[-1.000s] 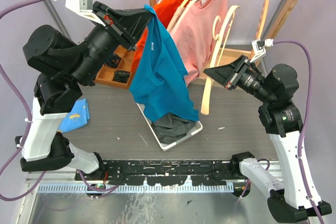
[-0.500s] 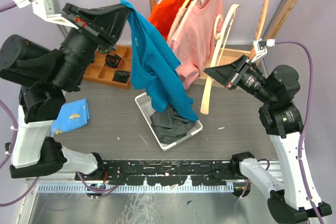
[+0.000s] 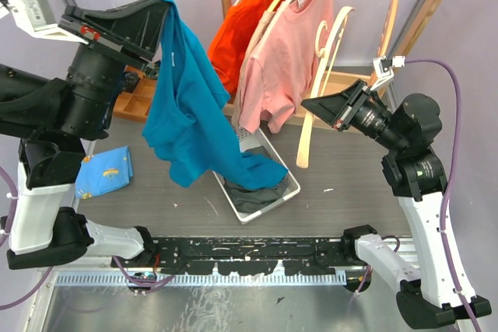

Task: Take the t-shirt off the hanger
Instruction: Place the T-shirt in the bin.

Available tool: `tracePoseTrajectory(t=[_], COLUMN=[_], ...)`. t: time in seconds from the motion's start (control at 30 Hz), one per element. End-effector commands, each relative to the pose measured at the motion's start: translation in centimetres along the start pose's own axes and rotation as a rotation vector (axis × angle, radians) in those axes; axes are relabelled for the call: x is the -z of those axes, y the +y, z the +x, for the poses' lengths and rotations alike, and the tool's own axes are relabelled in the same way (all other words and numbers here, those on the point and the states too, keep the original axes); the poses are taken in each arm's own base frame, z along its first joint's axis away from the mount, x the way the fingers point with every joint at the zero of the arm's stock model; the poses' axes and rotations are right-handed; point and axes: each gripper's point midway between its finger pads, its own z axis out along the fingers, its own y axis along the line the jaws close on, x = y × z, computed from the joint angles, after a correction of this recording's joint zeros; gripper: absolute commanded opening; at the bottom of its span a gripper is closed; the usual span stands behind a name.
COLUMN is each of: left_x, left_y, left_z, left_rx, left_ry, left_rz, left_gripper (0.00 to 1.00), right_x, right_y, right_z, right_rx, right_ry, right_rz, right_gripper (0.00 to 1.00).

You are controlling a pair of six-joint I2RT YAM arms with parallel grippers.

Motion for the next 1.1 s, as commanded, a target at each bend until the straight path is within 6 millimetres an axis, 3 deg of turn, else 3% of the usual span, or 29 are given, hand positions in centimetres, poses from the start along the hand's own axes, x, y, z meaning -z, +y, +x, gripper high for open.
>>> tracePoseTrajectory(t=[0.0,0.2,0.47,0.67,0.8,1.07], left_x=[-0.4,-0.8,-1.3,0.1,1.2,2.7], left_y=[0.1,0.4,1.0,2.1,3.2,3.9], left_z=[-0.2,2.0,9.1,16.0,19.4,22.5], left_rx=[0.011,-0.006,-0.027,-0.027,-0.053,-0.104], left_ry=[-0.03,0.013,0.168,0.315,0.397,0.481], left_rz=[-0.012,-0.032,-0.074,-0.12,-0.169,-0.231], left_gripper=[0.0,0.0,0.0,0.0,0.0,0.0], right_x=[0.1,0.0,0.1,0.2,0.1,-0.7], right_y=[1.9,1.5,1.4,1.3,1.1,0.9], right_z=[-0.9,-0.6,-0.4,-0.3,-0.4,-1.2], right_rx=[0.064,0.059,0.059,0.057,0.051,-0.082], right_ry=[-0.032,-0.024,-0.021,-0.022,-0.026,-0.039], right_rz=[-0.073,-0.071,-0.071,-0.069,-0.06,-0.036], right_gripper=[0.01,0.01,0.01,0.0,0.01,0.01])
